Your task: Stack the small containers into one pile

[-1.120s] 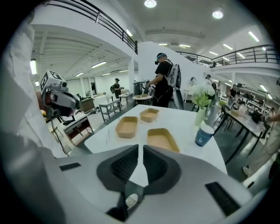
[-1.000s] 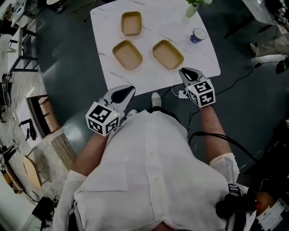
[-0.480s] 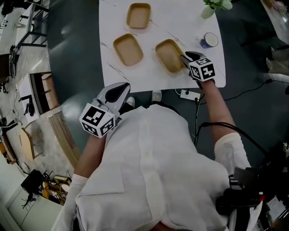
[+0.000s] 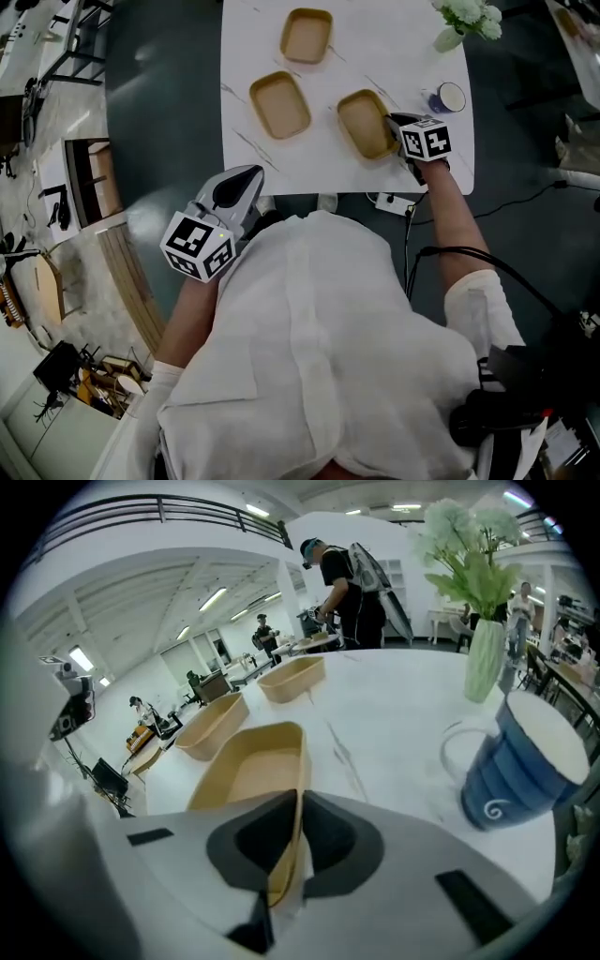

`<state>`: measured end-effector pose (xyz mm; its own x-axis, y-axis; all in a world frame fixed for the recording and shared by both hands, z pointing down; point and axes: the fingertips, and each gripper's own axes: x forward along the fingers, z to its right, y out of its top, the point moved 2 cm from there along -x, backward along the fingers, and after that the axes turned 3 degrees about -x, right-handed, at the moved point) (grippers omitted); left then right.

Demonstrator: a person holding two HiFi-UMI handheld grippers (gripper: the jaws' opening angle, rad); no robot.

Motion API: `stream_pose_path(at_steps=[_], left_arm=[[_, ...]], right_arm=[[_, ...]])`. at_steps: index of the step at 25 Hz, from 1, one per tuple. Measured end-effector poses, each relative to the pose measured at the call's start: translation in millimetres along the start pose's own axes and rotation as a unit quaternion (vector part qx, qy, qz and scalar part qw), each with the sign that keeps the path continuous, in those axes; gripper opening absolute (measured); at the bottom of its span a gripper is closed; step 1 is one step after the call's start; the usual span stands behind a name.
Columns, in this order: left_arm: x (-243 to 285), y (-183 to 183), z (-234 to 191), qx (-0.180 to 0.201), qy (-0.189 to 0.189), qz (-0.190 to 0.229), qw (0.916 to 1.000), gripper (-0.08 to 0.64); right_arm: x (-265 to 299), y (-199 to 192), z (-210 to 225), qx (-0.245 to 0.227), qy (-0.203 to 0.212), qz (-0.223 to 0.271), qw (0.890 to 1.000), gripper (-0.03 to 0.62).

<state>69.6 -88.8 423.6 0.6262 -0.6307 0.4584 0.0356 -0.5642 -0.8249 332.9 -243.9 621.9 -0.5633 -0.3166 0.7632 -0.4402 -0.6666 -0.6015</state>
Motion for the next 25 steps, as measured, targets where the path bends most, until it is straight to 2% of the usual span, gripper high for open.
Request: stream_pose_path(at_steps=[12,18,25], left_arm=[[-15.0,7.3,-22.1,0.013,-0.018,0.019,0.9996,0.006],[-32.7,11.5,-33.6,0.013,-0.027,0.033,0.9990,0.006],[-54.3,9.2,-47.5,0.013,-0.040,0.045,0.9981,0.006]], right_arm=[[-12.8,20.5,-16.4,0.039,-0.023,0.026,0.999,0.017],[-22.0,49.8,-38.4,0.067,-0.029,0.044,0.996,0.017],[-9.9,84.3,-72.5,0.070,-0.030,0.056,0.996,0.016]])
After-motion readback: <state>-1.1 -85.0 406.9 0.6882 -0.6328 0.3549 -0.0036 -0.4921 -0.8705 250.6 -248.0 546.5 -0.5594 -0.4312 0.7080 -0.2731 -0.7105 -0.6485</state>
